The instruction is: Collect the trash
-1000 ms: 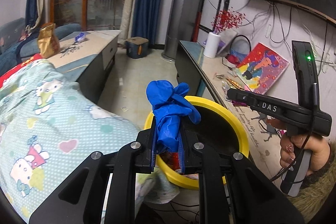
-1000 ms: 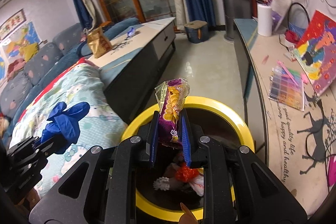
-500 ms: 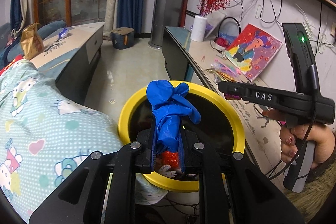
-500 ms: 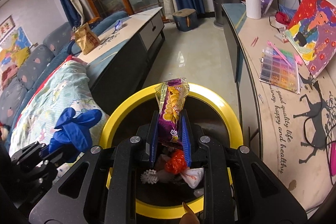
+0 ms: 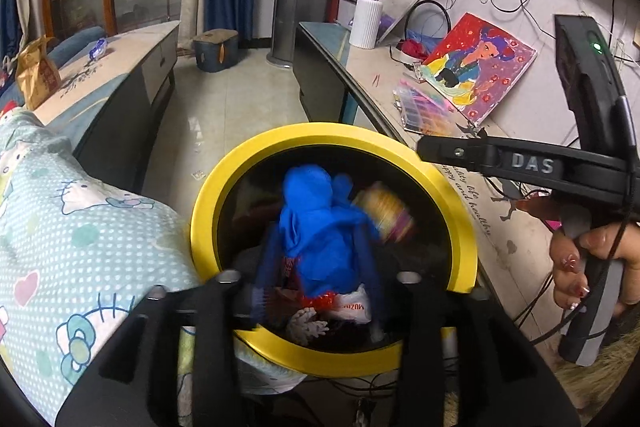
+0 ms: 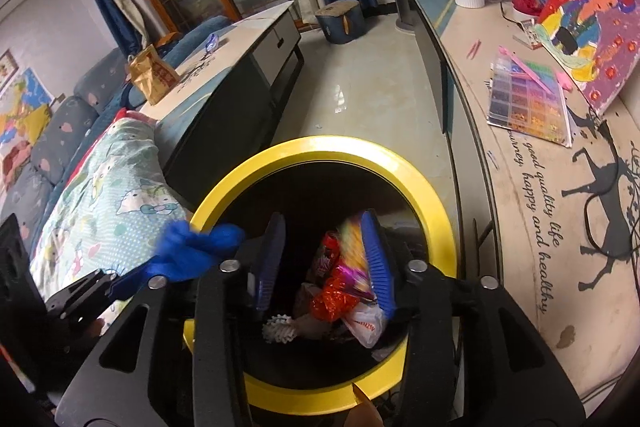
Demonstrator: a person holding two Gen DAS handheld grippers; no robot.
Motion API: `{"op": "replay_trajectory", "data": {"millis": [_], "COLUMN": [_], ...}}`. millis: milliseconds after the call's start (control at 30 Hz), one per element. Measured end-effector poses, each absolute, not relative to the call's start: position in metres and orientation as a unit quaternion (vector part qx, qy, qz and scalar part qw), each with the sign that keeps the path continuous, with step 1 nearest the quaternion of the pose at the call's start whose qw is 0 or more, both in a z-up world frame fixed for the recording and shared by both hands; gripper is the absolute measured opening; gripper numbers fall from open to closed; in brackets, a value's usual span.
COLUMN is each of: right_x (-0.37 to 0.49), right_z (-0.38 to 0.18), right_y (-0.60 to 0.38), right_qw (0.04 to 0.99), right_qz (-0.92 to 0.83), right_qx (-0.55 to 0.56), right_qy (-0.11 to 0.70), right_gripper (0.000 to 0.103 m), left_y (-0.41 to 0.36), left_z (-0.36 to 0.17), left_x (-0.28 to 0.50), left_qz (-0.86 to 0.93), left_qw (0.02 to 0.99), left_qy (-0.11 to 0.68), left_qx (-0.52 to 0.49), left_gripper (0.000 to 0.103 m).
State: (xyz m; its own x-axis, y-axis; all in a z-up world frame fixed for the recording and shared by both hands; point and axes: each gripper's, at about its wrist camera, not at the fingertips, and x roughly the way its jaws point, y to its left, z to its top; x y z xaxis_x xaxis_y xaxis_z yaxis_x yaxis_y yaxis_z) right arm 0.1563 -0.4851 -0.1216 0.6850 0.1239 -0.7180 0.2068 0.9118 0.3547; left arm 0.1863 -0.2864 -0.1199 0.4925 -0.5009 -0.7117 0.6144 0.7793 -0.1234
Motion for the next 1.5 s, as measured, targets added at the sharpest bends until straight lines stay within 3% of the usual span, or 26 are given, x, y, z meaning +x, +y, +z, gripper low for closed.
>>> {"op": "replay_trajectory", "data": {"millis": [100,200,233,333,400,567,633,900,1200,1500], "right_x": [0.15,0.141,0.14,0.129,0.123,0.108,0.105,0.083,0.047,0.025], "right_z": [-0.118,-0.108,-0.106,-0.093,-0.084,-0.066,-0.061,-0.041,-0.026,-0.034], "right_y": [-0.489,-0.487,-0.486,-0.48,-0.474,-0.448,-0.437,-0.377,-0.328,-0.292], "right_qw": [0.896,0.902,0.903,0.912,0.918,0.931,0.935,0.957,0.983,0.992], "right_qz": [-0.034,-0.044,-0.046,-0.055,-0.053,-0.04,-0.036,0.002,0.019,0.017], "right_qx": [0.209,0.202,0.199,0.188,0.181,0.147,0.134,0.07,0.045,0.026], "right_qy": [0.391,0.379,0.377,0.359,0.349,0.331,0.326,0.281,0.177,0.126], "right_gripper": [0.049,0.056,0.063,0.073,0.079,0.084,0.092,0.092,0.092,0.092], "left_y": [-0.281,-0.273,-0.271,-0.255,-0.244,-0.212,-0.199,-0.144,-0.09,-0.062], "left_z": [-0.117,-0.11,-0.108,-0.097,-0.089,-0.069,-0.062,-0.034,-0.019,-0.015], "left_x": [0.189,0.19,0.19,0.189,0.187,0.178,0.174,0.149,0.098,0.059], "left_qz": [-0.32,-0.309,-0.306,-0.292,-0.278,-0.242,-0.228,-0.169,-0.107,-0.078], "left_qw": [0.863,0.87,0.872,0.881,0.889,0.907,0.913,0.938,0.964,0.979], "left_qy": [0.385,0.38,0.378,0.369,0.362,0.345,0.337,0.303,0.244,0.19], "left_qx": [0.066,0.057,0.055,0.044,0.038,0.023,0.021,0.006,0.001,-0.009], "left_gripper": [0.066,0.085,0.087,0.095,0.096,0.096,0.096,0.096,0.097,0.097]}}
